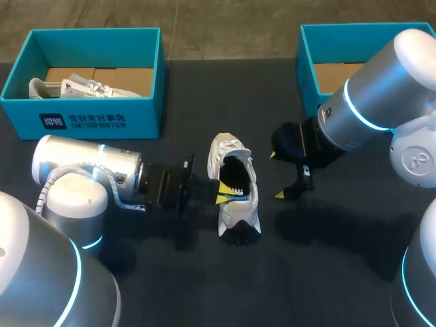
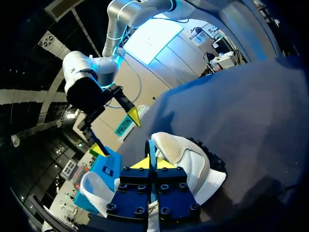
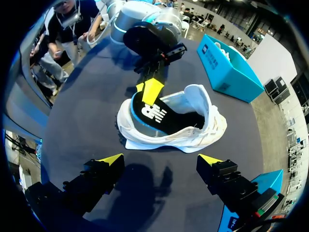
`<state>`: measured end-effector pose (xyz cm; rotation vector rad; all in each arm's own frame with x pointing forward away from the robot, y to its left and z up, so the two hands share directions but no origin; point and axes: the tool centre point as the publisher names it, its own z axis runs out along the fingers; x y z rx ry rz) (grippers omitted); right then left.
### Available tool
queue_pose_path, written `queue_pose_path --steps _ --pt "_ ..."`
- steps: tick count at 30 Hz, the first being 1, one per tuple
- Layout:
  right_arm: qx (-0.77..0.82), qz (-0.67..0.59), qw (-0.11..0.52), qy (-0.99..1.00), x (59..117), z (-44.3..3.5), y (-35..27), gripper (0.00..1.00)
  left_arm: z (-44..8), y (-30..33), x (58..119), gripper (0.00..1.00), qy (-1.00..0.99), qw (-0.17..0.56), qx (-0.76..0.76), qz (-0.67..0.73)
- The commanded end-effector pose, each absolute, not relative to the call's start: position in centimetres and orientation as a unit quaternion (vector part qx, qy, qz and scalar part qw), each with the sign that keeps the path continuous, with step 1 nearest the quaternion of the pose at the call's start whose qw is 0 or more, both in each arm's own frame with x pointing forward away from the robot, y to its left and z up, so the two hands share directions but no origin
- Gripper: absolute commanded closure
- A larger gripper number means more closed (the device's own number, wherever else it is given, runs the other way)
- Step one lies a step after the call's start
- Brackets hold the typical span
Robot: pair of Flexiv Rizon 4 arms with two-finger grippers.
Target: Take the shoe out of the shoebox, open the shoe tongue, remove and reinsert the insole, then place the shoe into the shoebox
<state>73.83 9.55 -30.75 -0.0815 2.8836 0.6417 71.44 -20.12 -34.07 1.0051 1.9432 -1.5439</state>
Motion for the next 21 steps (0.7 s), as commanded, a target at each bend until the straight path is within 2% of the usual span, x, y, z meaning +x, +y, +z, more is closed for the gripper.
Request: queue_pose_path --steps 1,5,6,7,10,12,13,18,20,21 --pt "-0.027 0.215 0.095 0.972 73.8 -30.9 9.7 0.0 -34.2 -20.9 71.8 1.0 0.715 0.217 0.37 -0.552" --pt "-0.027 0.215 0.095 0.972 73.8 -30.9 9.7 0.0 -33.9 -20.9 71.7 1.0 0.711 0.218 0.372 -0.555" --pt "-0.027 0.215 0.095 0.972 73.8 -30.9 9.7 0.0 -33.7 -20.8 71.7 0.95 0.711 0.218 0.372 -0.556" --pt "-0.027 0.215 0.095 0.972 73.8 -30.9 9.7 0.0 -33.5 -20.7 71.6 0.79 0.71 0.219 0.372 -0.557" --pt "-0.027 0.215 0.095 0.972 73.8 -30.9 9.7 0.0 -33.1 -20.2 71.5 0.46 0.709 0.221 0.372 -0.557" --pt "-0.027 0.215 0.095 0.972 73.8 -30.9 9.7 0.0 -32.9 -20.0 71.4 0.34 0.709 0.221 0.372 -0.557" --pt "-0.027 0.215 0.095 0.972 73.8 -30.9 9.7 0.0 -32.8 -19.9 71.4 0.32 0.708 0.222 0.372 -0.558" --pt "-0.027 0.215 0.095 0.972 73.8 -30.9 9.7 0.0 -32.2 -19.6 71.4 0.41 0.706 0.225 0.368 -0.561" --pt "-0.027 0.215 0.095 0.972 73.8 -30.9 9.7 0.0 -32.0 -19.5 71.6 0.51 0.706 0.228 0.363 -0.564" --pt "-0.027 0.215 0.095 0.972 73.8 -30.9 9.7 0.0 -31.9 -19.5 71.6 0.52 0.706 0.228 0.363 -0.564"
